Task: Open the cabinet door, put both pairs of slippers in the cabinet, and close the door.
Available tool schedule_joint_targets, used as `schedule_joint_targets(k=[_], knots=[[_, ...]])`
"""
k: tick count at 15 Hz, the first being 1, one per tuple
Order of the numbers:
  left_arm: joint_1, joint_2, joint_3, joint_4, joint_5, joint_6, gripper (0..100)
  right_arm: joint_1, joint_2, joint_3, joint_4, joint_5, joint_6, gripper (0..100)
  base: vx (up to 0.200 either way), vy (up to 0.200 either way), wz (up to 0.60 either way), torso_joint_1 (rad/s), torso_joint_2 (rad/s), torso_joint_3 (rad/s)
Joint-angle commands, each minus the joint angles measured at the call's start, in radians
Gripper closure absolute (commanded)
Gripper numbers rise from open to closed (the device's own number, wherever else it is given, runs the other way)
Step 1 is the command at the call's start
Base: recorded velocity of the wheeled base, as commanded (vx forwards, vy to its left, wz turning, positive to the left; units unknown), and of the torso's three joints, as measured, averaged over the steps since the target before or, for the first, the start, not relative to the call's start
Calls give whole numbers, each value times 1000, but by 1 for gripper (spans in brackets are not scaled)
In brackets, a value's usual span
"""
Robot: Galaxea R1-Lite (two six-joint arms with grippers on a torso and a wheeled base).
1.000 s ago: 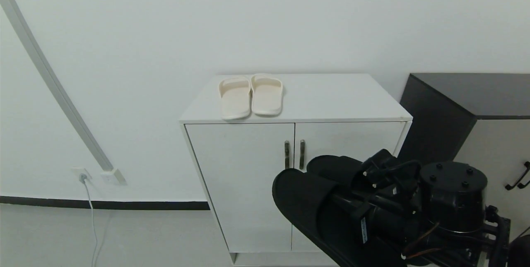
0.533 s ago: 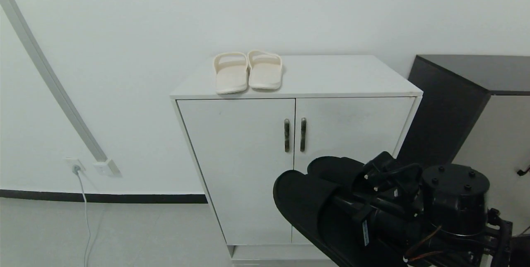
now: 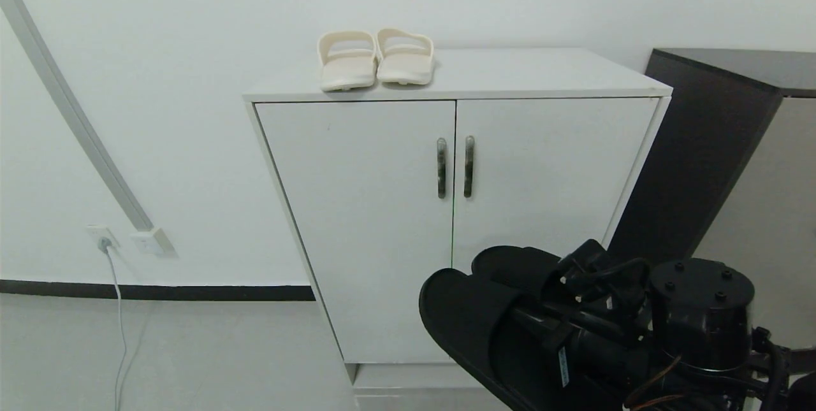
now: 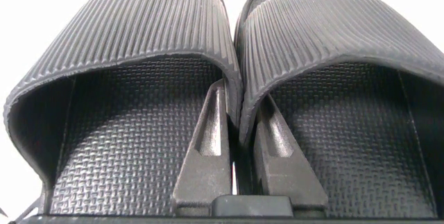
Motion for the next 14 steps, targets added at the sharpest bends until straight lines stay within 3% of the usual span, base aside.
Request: schedule_joint_targets(k=[1,7,14], knots=[[0,0,0,2,0,1,0,1,2,3,-2,0,0,100,0,0,0,-85,456,369],[0,0,0,2,0,1,0,1,5,6,-6,0,-1,100,0,0,0,-31,413,380],[0,2,0,2,0,1,0,1,3,7,-6,-3,-7,100,0,0,0,1,45,41]])
